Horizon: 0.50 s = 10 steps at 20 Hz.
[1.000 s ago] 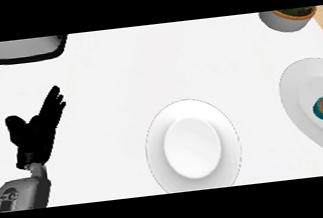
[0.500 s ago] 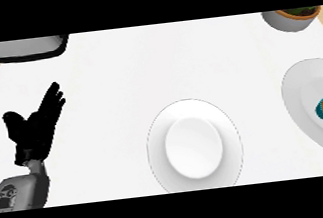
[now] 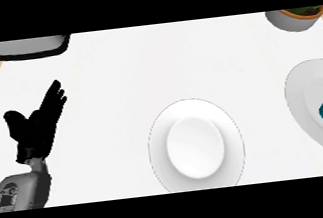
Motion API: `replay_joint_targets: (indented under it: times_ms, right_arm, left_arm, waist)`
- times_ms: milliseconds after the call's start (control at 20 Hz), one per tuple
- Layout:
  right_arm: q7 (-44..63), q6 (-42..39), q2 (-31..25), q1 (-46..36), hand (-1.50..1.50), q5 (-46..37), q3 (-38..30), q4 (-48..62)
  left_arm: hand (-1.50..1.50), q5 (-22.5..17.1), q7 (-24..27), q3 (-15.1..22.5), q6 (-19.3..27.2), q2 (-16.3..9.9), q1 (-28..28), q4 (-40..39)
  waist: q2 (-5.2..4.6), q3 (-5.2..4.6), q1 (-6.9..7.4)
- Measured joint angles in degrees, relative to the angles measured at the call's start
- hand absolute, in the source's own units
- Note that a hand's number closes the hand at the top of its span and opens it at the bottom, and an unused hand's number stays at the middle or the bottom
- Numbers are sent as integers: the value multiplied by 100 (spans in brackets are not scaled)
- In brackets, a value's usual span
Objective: Pick the cupcake from the plate and place it in the plate
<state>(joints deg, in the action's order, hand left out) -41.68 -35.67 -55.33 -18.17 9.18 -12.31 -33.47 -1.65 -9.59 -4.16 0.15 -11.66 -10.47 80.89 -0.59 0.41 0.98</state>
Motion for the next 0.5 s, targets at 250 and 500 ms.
replay_joint_targets:
  times_ms: [250, 500]
  right_arm:
    - [-80, 78, -106, 46, -150, 32, 77, 78]
    - [-197, 215, -230, 85, -150, -40, 208, 176]
  left_arm:
    - [0, -3, 41, -25, -23, -12, -10, -71]
    - [0, 1, 46, -20, -30, 3, -125, -141]
  waist:
    - [-11, 5, 22]
    - [-26, 12, 40]
